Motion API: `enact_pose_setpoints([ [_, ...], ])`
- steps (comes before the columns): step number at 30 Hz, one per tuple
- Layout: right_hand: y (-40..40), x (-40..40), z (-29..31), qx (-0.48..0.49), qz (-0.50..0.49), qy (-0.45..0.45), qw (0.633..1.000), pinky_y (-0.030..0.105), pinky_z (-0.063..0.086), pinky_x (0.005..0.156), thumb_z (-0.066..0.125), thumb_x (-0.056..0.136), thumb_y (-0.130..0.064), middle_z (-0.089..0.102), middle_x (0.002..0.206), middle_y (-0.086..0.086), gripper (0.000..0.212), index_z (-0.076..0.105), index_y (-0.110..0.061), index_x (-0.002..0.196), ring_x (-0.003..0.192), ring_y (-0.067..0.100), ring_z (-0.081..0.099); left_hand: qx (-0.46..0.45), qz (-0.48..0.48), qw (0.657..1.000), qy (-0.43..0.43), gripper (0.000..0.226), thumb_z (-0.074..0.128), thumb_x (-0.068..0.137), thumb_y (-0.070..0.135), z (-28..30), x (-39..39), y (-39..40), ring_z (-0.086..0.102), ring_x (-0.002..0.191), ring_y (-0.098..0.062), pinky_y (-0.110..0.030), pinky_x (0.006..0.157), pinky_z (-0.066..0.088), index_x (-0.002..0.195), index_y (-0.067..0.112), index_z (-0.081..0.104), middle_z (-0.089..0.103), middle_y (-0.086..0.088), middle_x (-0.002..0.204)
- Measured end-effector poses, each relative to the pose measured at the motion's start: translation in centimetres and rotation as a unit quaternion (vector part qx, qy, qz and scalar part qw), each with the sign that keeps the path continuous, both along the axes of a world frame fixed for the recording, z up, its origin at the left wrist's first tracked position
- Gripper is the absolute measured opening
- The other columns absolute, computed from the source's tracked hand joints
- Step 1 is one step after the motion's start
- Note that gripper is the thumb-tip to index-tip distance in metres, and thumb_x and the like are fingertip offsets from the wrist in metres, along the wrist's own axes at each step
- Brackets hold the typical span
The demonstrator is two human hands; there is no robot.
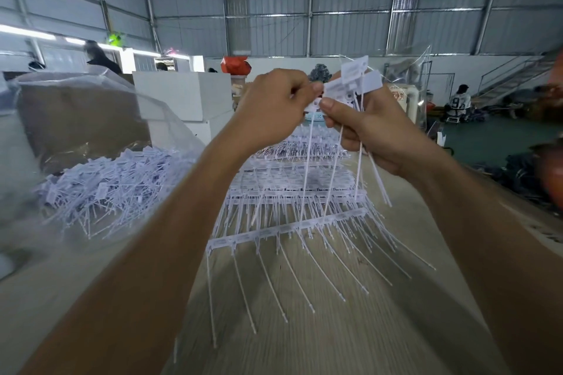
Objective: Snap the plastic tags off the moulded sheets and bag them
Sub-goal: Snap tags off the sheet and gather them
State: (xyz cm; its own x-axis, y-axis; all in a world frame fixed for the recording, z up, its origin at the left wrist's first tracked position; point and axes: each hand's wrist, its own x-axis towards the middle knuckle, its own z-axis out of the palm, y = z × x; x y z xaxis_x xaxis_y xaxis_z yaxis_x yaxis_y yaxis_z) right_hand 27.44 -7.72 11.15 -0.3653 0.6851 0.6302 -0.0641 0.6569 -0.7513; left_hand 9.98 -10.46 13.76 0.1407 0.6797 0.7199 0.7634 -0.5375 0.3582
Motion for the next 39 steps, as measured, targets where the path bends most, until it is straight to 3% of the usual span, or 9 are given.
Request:
enact_pose_setpoints([
  [4,-0.4,-0.7,0.0,0.115,-0.059,-0.037,0.991,0.017,0.040,0.047,0.062,0.099,-0.012,0.060,0.072,-0.014,0.017,0.053,-0.014,0.113,0.053,0.000,0.053,-0.057,-0.052,0.992,-0.098,0.042,0.053,0.104,0.031,0.0,-0.2,0.1,0.051,0.059,-0.020,-0.028,0.063,0.041,0.069,0.007,0.053,0.046,-0.006,0.062],
  [8,-1.1,-1.5,0.5,0.226,-0.131,-0.072,0.963,0.011,0.043,0.067,0.062,0.099,-0.018,0.060,0.086,-0.031,0.017,0.046,-0.021,0.104,0.077,-0.008,0.058,-0.153,-0.105,0.954,-0.237,0.037,0.054,0.103,0.024,0.3,-0.4,0.2,0.046,0.043,-0.006,-0.018,0.048,0.038,0.069,0.012,0.060,0.049,0.010,0.046],
  [12,-1.6,-1.9,0.5,0.298,-0.176,-0.140,0.928,0.011,0.041,0.057,0.059,0.098,-0.014,0.062,0.084,-0.015,0.017,0.047,-0.017,0.110,0.073,0.004,0.060,-0.200,-0.138,0.917,-0.317,0.025,0.049,0.100,0.013,0.1,0.0,0.6,0.039,0.049,-0.018,-0.026,0.051,0.029,0.082,0.001,0.063,0.048,-0.003,0.051],
  [16,-1.3,-2.3,-0.2,0.211,-0.136,-0.108,0.962,0.032,0.048,0.062,0.058,0.101,-0.014,0.058,0.081,-0.011,0.012,0.047,-0.015,0.106,0.073,0.018,0.060,-0.144,-0.122,0.948,-0.256,0.043,0.053,0.104,0.026,-0.1,-0.9,0.2,0.048,0.049,-0.008,-0.020,0.051,0.036,0.066,0.018,0.070,0.053,0.009,0.051],
  [20,-0.7,-1.8,0.0,0.113,-0.163,0.007,0.980,0.011,0.042,0.049,0.058,0.101,-0.017,0.058,0.083,-0.009,0.007,0.051,-0.019,0.103,0.063,-0.006,0.057,-0.109,-0.080,0.980,-0.146,0.034,0.048,0.106,0.026,-0.2,-0.8,-0.1,0.052,0.064,-0.014,-0.026,0.061,0.041,0.077,0.020,0.064,0.059,0.006,0.064],
  [26,0.2,-0.5,-0.2,0.023,-0.139,0.009,0.990,0.021,0.033,0.041,0.062,0.100,-0.033,0.056,0.060,-0.019,0.011,0.056,-0.024,0.096,0.046,-0.003,0.047,-0.139,-0.111,0.984,-0.016,0.029,0.050,0.104,0.011,-0.6,-0.2,-0.5,0.052,0.073,-0.020,-0.034,0.069,0.044,0.079,0.021,0.061,0.066,0.005,0.079],
  [30,-0.1,-0.3,-0.4,0.047,-0.108,-0.073,0.990,0.018,0.036,0.040,0.069,0.095,-0.035,0.058,0.058,-0.023,0.012,0.058,-0.033,0.093,0.047,-0.005,0.049,-0.101,-0.131,0.985,-0.049,0.013,0.062,0.095,0.001,-0.5,-1.0,-0.3,0.060,0.070,-0.014,-0.031,0.067,0.051,0.095,0.012,0.067,0.070,-0.011,0.082],
  [33,-0.1,-0.2,-0.5,0.026,-0.081,-0.075,0.993,0.015,0.035,0.042,0.065,0.098,-0.034,0.054,0.055,-0.016,0.016,0.060,-0.031,0.083,0.044,-0.002,0.045,-0.072,-0.159,0.983,-0.058,0.012,0.065,0.091,-0.004,-0.5,-1.1,-0.1,0.065,0.079,-0.036,-0.040,0.072,0.055,0.097,0.007,0.067,0.070,-0.024,0.088],
  [39,-0.4,0.4,-0.6,-0.055,0.020,-0.087,0.995,0.018,0.030,0.041,0.060,0.100,-0.038,0.051,0.057,-0.013,0.019,0.068,-0.031,0.084,0.044,0.000,0.043,-0.016,-0.177,0.982,-0.060,0.014,0.073,0.087,0.002,-0.6,-0.7,0.3,0.064,0.079,-0.042,-0.043,0.073,0.058,0.097,0.004,0.063,0.070,-0.014,0.087],
])
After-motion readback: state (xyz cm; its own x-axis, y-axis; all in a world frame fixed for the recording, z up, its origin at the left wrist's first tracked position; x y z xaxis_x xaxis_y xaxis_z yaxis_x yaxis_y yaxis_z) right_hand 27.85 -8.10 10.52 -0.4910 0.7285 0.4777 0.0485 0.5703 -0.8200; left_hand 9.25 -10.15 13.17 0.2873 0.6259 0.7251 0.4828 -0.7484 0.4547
